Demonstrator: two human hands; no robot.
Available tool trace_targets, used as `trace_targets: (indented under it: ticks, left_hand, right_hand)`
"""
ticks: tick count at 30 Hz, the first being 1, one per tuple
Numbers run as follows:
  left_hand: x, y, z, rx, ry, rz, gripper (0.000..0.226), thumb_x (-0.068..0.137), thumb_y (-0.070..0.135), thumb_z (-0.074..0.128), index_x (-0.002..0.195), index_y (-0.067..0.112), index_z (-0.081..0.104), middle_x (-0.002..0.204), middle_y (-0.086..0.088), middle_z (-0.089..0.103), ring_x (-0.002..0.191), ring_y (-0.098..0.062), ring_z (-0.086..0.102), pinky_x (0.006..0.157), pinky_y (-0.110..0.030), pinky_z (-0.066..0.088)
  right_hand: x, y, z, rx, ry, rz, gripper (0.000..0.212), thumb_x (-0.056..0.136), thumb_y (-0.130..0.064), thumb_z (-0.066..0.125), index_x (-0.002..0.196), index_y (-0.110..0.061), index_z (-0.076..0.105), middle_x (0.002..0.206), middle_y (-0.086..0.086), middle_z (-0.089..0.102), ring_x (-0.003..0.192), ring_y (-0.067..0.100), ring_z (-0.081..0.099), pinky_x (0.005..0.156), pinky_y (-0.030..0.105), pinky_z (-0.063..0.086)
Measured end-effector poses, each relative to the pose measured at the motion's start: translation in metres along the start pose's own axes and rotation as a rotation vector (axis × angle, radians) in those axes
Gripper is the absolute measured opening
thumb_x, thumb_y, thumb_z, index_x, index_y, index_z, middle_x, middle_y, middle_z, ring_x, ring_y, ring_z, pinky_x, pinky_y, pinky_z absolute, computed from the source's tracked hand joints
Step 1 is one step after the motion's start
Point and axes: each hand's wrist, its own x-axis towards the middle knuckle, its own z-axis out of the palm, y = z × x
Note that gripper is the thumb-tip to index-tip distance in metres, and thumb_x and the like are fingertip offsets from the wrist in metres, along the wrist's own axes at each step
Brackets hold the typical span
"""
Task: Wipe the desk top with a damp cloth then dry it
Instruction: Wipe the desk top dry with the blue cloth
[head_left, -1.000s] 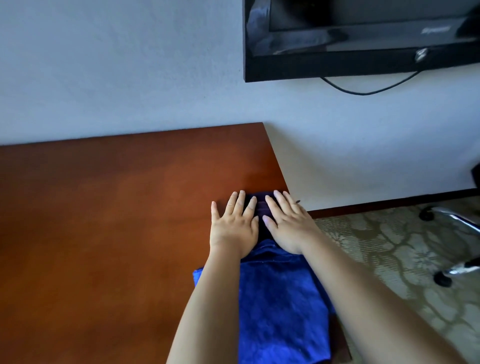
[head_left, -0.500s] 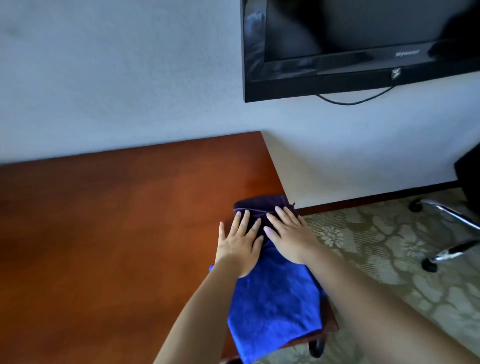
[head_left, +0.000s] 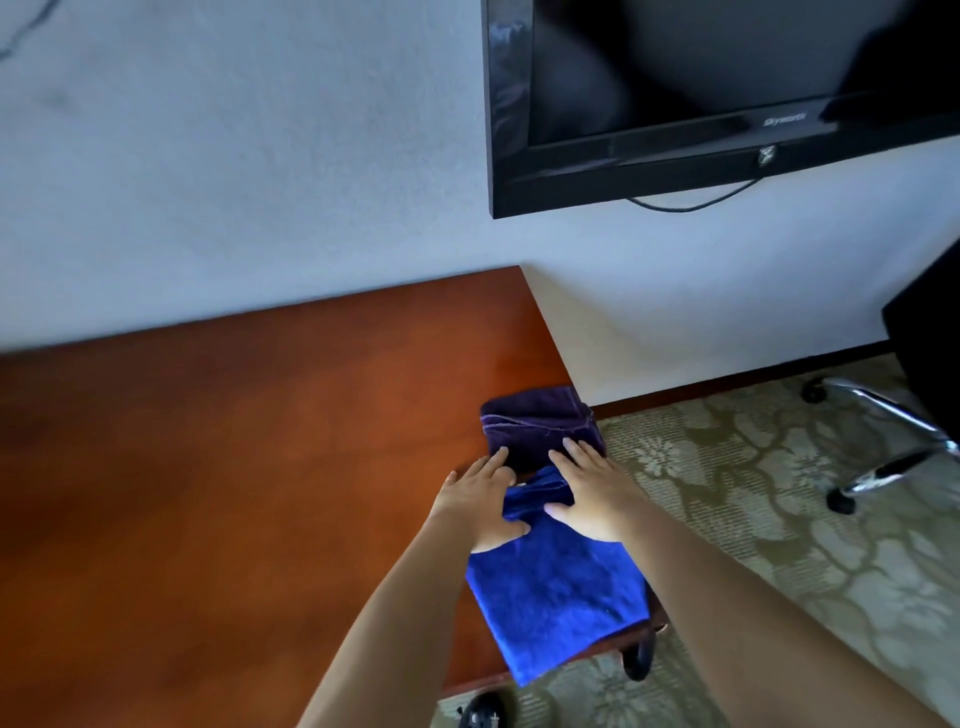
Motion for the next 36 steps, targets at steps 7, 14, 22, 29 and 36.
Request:
trace_targets:
  ticks: [7, 14, 22, 29, 36]
  left_hand:
    - [-0.006, 0.001, -0.014, 0.024, -0.055, -0.012, 0.071, 0.079, 0.035, 0.074, 0.140, 0.026, 0.038, 0.140, 0.001, 0.036, 0.123, -0.023, 0.045, 0.089, -0.038, 0.049]
    - [-0.016, 0.003, -0.025, 0.112, -0.250, -0.139, 0.046, 0.083, 0.027, 0.071, 0.124, 0.015, 0.054, 0.119, -0.001, 0.059, 0.108, -0.024, 0.058, 0.080, -0.032, 0.048]
    - [-0.057, 0.015, -0.044, -0.311, -0.188, -0.223, 0.033, 0.083, 0.010, 0.065, 0.113, 0.008, 0.052, 0.110, -0.008, 0.053, 0.096, -0.029, 0.061, 0.078, -0.034, 0.058]
    - [-0.123, 0.040, -0.066, -0.825, 0.113, -0.303, 0.017, 0.082, 0.005, 0.065, 0.094, 0.013, 0.056, 0.094, -0.008, 0.054, 0.086, -0.025, 0.056, 0.070, -0.038, 0.057]
    - [-0.168, 0.057, -0.069, -1.366, 0.677, -0.348, 0.018, 0.087, 0.008, 0.069, 0.102, 0.011, 0.059, 0.092, -0.007, 0.064, 0.069, -0.018, 0.061, 0.053, -0.031, 0.056]
  right_hand:
    - [-0.010, -0.006, 0.002, -0.010, 0.112, 0.049, 0.055, 0.092, -0.048, 0.052, 0.137, -0.018, 0.038, 0.142, 0.004, 0.033, 0.129, 0.023, 0.036, 0.103, 0.037, 0.038]
    - [-0.025, -0.002, -0.011, -0.006, 0.063, 0.088, 0.045, 0.092, -0.039, 0.056, 0.129, -0.016, 0.045, 0.123, 0.004, 0.053, 0.116, 0.024, 0.049, 0.092, 0.034, 0.040]
    - [-0.064, 0.004, -0.038, 0.541, 0.104, 0.134, 0.015, 0.088, -0.019, 0.059, 0.101, -0.019, 0.054, 0.094, 0.002, 0.061, 0.081, 0.019, 0.059, 0.066, 0.028, 0.041]
    - [-0.113, -0.014, -0.072, 0.933, 0.189, 0.021, 0.006, 0.093, -0.018, 0.057, 0.098, -0.018, 0.055, 0.090, 0.003, 0.063, 0.073, 0.015, 0.056, 0.061, 0.025, 0.041]
    - [-0.140, -0.037, -0.087, 1.327, 0.160, -0.132, 0.032, 0.077, -0.030, 0.077, 0.104, -0.018, 0.065, 0.099, 0.000, 0.072, 0.096, 0.019, 0.068, 0.089, 0.035, 0.052]
